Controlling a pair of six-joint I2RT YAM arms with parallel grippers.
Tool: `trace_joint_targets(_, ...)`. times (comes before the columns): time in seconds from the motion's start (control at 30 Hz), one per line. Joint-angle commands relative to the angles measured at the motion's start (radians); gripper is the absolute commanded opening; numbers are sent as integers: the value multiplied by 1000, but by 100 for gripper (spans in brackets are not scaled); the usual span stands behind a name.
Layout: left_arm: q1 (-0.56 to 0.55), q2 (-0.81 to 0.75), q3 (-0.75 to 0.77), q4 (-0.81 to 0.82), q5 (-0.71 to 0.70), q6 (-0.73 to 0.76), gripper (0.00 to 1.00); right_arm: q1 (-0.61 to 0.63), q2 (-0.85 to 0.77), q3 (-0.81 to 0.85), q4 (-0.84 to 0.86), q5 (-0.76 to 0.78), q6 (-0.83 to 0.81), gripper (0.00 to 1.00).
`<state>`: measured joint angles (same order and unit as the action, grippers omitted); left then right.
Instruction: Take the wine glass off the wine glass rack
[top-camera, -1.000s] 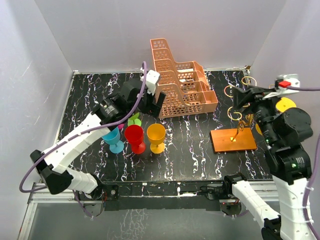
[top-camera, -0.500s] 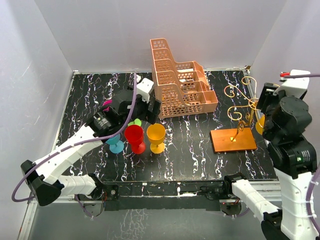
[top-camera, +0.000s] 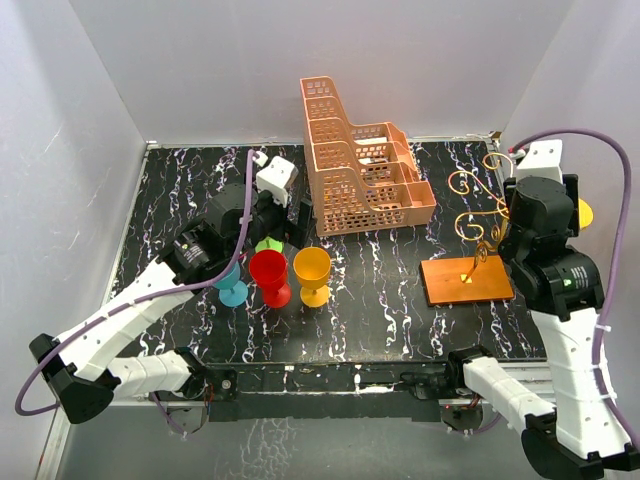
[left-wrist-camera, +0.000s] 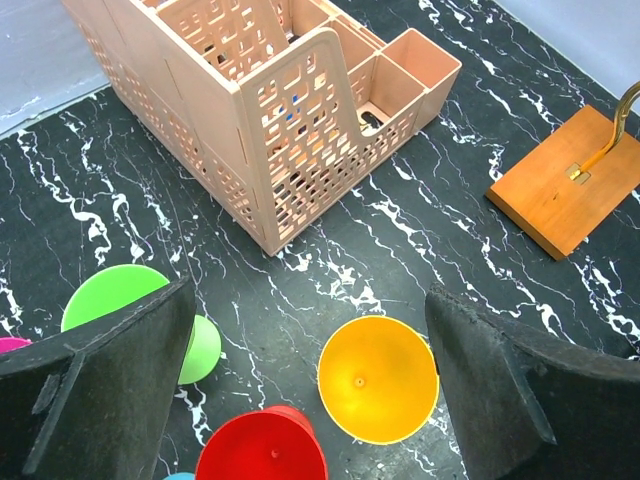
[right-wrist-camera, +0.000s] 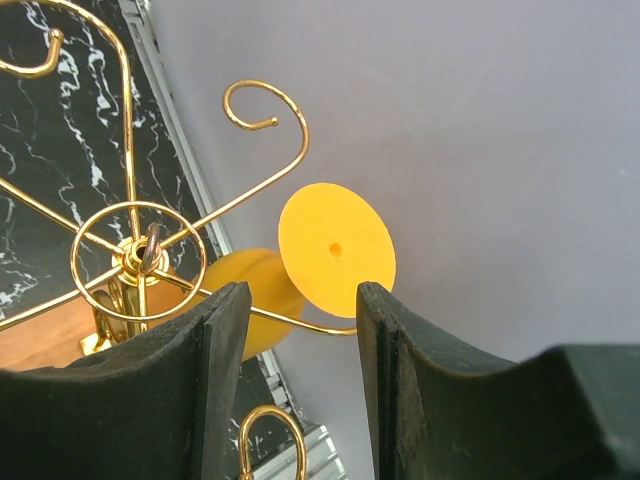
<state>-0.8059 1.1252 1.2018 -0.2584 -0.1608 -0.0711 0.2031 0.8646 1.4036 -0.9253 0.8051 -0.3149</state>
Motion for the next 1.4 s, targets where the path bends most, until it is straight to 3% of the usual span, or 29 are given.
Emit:
trace_joint_targets(0.0,7,-41,-17,29,-6,8,97,5,17,-8,-5,40,-55,51)
trace_joint_targets(0.5,-15,-23,-30,27,-78,44,97,4,36,-137,131,157,-241,60)
trace_joint_targets(1.07,-56,-34,-43,39,-120,64,97,-95,76,-165,237,88,-271,57)
trace_joint_targets(1.37,-89,-40,-47,41,-170,86,97,-113,96,-183,267,101,-314,49)
